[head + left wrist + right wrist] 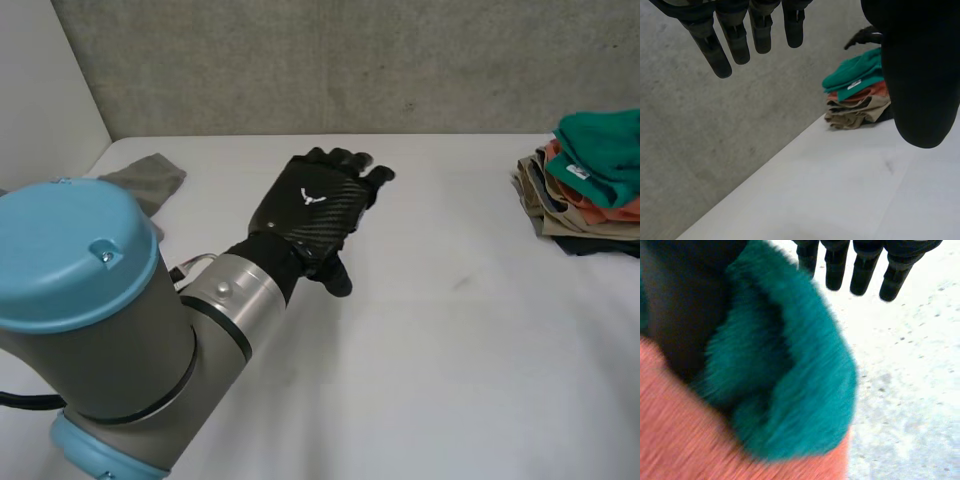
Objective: Fold the laundry.
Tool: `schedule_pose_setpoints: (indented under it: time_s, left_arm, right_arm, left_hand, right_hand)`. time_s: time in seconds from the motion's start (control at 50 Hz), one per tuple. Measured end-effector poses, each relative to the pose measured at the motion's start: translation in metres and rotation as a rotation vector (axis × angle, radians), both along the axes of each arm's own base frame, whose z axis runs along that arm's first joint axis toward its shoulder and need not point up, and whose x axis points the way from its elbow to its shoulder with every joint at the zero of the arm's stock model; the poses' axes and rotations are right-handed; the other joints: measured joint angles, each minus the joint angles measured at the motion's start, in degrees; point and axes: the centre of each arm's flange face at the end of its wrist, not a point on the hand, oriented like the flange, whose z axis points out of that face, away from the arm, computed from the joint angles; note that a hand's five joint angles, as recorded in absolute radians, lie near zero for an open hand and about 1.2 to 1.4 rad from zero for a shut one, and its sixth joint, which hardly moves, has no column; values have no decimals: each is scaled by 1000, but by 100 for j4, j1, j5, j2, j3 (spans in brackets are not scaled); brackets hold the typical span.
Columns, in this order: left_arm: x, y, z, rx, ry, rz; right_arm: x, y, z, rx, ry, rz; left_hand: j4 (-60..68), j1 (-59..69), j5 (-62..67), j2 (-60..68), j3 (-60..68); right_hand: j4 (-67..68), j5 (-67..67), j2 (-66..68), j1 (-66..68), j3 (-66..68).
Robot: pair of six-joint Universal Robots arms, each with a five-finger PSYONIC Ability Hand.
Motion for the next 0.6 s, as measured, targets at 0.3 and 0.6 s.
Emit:
schedule_pose_setpoints:
  time_s: [0.3, 0.6]
  left_arm:
    - [-6, 27, 15, -26, 27, -191]
    - [0, 30, 41, -86, 78, -192]
  right_arm:
    - [-51, 45, 60, 212, 36, -396]
    - [-55, 78, 177, -78, 189, -827]
  left_hand:
    - [0, 0, 0, 0, 0]
    - [0, 0, 0, 0, 0]
  right_hand:
    - [-109, -205, -68, -16, -107]
    - [-109, -206, -68, -16, -107]
